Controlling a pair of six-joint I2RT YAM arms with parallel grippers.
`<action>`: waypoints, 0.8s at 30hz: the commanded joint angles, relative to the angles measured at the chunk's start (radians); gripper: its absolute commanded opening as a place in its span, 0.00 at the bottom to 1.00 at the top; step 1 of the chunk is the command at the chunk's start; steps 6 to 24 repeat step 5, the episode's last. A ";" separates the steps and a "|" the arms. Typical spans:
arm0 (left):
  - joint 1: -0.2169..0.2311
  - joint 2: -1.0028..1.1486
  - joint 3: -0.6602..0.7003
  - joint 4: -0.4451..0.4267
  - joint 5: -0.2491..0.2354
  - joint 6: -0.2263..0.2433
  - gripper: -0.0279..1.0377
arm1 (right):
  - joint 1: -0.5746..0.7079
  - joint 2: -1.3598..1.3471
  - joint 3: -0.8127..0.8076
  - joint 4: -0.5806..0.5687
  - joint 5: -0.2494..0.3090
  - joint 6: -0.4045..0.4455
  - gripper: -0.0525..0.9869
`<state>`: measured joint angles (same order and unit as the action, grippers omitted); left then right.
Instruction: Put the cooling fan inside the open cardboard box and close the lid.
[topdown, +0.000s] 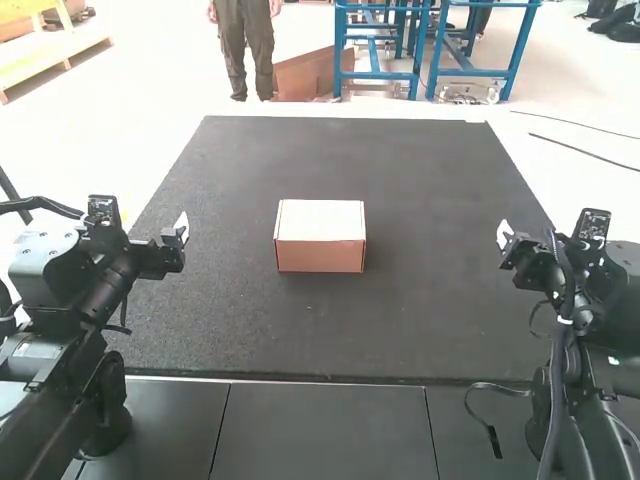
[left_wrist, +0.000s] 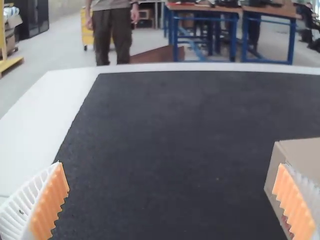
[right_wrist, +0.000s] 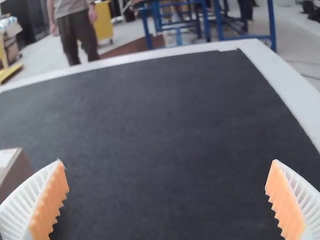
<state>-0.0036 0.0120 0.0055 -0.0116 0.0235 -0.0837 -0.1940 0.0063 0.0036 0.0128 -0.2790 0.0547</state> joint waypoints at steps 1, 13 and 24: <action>0.013 -0.012 -0.006 0.004 0.007 -0.004 0.94 | -0.015 -0.008 -0.004 -0.027 0.006 -0.012 0.93; 0.013 -0.014 -0.006 0.004 0.007 -0.004 0.94 | -0.015 -0.008 -0.004 -0.027 0.008 -0.012 0.93; 0.013 -0.014 -0.006 0.004 0.007 -0.004 0.94 | -0.015 -0.008 -0.004 -0.027 0.008 -0.012 0.93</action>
